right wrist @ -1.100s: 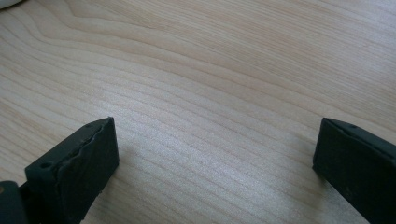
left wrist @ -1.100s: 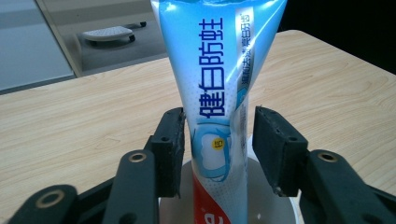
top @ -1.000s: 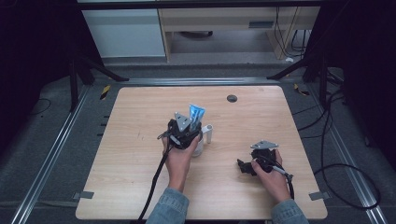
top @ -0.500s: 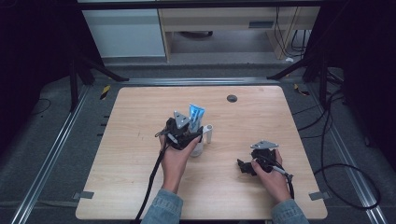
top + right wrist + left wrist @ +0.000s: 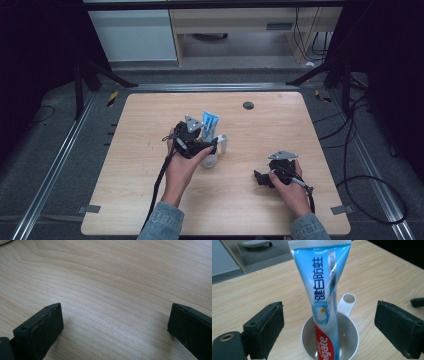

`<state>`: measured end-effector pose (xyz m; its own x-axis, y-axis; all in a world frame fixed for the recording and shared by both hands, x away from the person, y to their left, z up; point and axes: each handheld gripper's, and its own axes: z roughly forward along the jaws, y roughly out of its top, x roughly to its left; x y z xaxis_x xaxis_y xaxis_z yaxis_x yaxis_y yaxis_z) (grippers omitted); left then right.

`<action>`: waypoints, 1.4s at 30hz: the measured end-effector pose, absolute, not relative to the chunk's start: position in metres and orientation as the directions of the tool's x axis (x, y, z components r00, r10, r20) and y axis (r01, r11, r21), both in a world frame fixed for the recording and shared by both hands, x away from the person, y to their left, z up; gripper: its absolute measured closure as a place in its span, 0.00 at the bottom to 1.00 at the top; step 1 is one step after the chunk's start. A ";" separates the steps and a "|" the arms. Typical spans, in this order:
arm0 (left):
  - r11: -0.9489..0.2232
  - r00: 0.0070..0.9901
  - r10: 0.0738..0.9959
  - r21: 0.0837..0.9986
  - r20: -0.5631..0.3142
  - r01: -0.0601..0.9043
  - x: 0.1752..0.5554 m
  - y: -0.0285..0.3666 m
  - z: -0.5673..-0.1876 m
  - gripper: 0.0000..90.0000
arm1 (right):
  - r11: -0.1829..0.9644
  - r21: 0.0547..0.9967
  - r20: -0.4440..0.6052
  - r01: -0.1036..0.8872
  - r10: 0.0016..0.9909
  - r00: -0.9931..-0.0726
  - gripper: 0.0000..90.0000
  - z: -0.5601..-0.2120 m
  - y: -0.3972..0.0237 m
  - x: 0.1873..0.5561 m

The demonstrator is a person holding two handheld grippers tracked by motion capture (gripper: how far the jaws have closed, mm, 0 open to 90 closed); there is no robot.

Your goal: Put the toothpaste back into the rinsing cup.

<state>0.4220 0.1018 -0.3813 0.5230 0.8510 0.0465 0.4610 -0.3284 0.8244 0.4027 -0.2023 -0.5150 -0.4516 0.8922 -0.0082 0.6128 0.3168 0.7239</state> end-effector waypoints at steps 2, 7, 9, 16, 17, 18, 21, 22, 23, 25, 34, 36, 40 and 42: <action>-0.325 0.528 0.848 0.820 0.032 0.472 0.422 0.105 -0.381 0.08 | 0.317 0.724 -0.008 0.613 0.892 -0.452 0.00 -0.515 -0.202 0.403; -0.324 0.524 0.851 0.816 0.030 0.479 0.417 0.113 -0.378 0.07 | 0.314 0.723 -0.006 0.615 0.893 -0.450 0.00 -0.515 -0.202 0.402; -0.322 0.529 0.848 0.810 0.017 0.490 0.415 0.118 -0.377 0.06 | 0.314 0.724 -0.006 0.615 0.893 -0.450 0.00 -0.515 -0.202 0.402; -0.305 0.510 0.860 0.800 -0.001 0.516 0.410 0.133 -0.378 0.06 | 0.312 0.723 -0.005 0.616 0.895 -0.447 0.00 -0.515 -0.202 0.402; -0.301 0.507 0.862 0.799 -0.005 0.520 0.410 0.135 -0.379 0.06 | 0.312 0.724 -0.007 0.615 0.895 -0.446 0.00 -0.515 -0.202 0.402; -0.295 0.503 0.864 0.801 -0.009 0.521 0.409 0.137 -0.380 0.06 | 0.311 0.724 -0.005 0.616 0.895 -0.445 0.00 -0.515 -0.202 0.402; -0.289 0.494 0.869 0.796 -0.015 0.532 0.408 0.142 -0.382 0.06 | 0.309 0.723 -0.004 0.617 0.896 -0.444 0.00 -0.515 -0.202 0.402; -0.295 0.495 0.869 0.793 -0.010 0.533 0.407 0.144 -0.383 0.06 | 0.309 0.723 -0.004 0.617 0.896 -0.444 0.00 -0.515 -0.202 0.402; -0.298 0.496 0.868 0.790 -0.008 0.535 0.406 0.145 -0.383 0.05 | 0.309 0.723 -0.004 0.617 0.896 -0.444 0.00 -0.515 -0.202 0.402; -0.303 0.492 0.871 0.787 0.000 0.537 0.404 0.151 -0.385 0.05 | 0.309 0.724 -0.005 0.617 0.897 -0.443 0.00 -0.515 -0.202 0.402; -0.324 0.473 0.881 0.760 0.025 0.563 0.400 0.174 -0.392 0.05 | 0.307 0.724 -0.006 0.617 0.898 -0.440 0.00 -0.515 -0.201 0.403; -0.328 0.466 0.884 0.754 0.032 0.570 0.399 0.179 -0.395 0.05 | 0.307 0.724 -0.006 0.617 0.898 -0.440 0.00 -0.515 -0.201 0.403; -0.327 0.455 0.890 0.744 0.035 0.583 0.398 0.187 -0.402 0.05 | 0.307 0.724 -0.006 0.617 0.898 -0.440 0.00 -0.515 -0.201 0.403; -0.325 0.451 0.892 0.737 0.030 0.593 0.397 0.190 -0.407 0.05 | 0.306 0.725 -0.004 0.617 0.898 -0.440 0.00 -0.515 -0.201 0.403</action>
